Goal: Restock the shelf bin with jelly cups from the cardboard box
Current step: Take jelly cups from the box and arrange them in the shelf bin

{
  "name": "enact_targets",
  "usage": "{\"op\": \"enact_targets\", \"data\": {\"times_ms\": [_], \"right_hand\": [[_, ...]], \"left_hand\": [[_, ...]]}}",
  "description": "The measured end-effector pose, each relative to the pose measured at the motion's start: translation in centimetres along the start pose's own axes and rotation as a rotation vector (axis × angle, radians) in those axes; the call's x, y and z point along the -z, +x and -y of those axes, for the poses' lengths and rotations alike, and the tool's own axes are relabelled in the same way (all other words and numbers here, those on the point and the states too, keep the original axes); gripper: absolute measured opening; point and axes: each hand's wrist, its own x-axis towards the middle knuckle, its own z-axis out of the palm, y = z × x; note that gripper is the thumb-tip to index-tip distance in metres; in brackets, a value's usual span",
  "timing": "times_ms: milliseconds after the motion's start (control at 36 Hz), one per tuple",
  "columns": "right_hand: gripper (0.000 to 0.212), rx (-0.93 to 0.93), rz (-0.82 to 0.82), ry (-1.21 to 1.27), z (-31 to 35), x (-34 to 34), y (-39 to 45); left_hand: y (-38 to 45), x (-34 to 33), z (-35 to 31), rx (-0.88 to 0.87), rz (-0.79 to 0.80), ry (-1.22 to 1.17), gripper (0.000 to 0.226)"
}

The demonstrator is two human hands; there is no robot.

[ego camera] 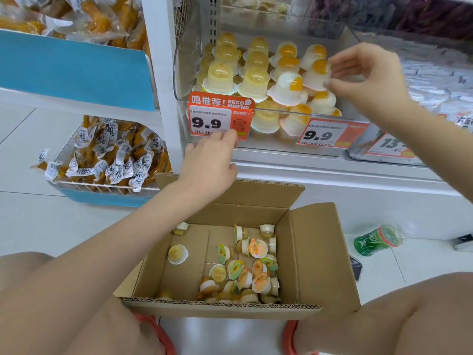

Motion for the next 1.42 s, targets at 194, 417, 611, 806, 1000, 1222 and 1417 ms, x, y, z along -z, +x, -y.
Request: {"op": "enact_targets", "data": {"times_ms": [194, 417, 611, 806, 1000, 1222, 1417], "right_hand": [[0.028, -0.076, 0.217, 0.179, 0.2, -3.2, -11.0], [0.033, -0.196, 0.826, -0.106, -7.1, -11.7, -19.3], [0.045, -0.2, 1.199, -0.309, -11.9, -18.8, -22.8], [0.069, -0.267, 1.428, -0.413, -14.8, -22.9, -26.6], [0.07, -0.356, 1.384, -0.345, -15.7, -24.7, -29.6], [0.06, -0.436, 1.26, -0.237, -16.0, -25.0, -29.8], [0.062, -0.495, 1.218, -0.198, -16.1, -25.2, -30.1]], "left_hand": [[-3.0, -4.8, 0.2, 0.026, 0.199, -0.031, 0.032], [-7.8, -12.6, 3.4, -0.006, 0.7, 0.083, 0.041], [-10.0, -19.3, 5.7, 0.112, 0.946, -0.069, 0.046], [-11.5, -25.6, 7.2, 0.18, 1.05, -0.176, 0.045], [-11.2, -29.2, 7.9, 0.207, 1.065, -0.175, 0.05], [-11.8, -29.0, 10.7, 0.366, 1.067, -0.319, 0.045], [-13.0, -28.8, 12.2, 0.439, 1.213, -0.348, 0.039]]}}
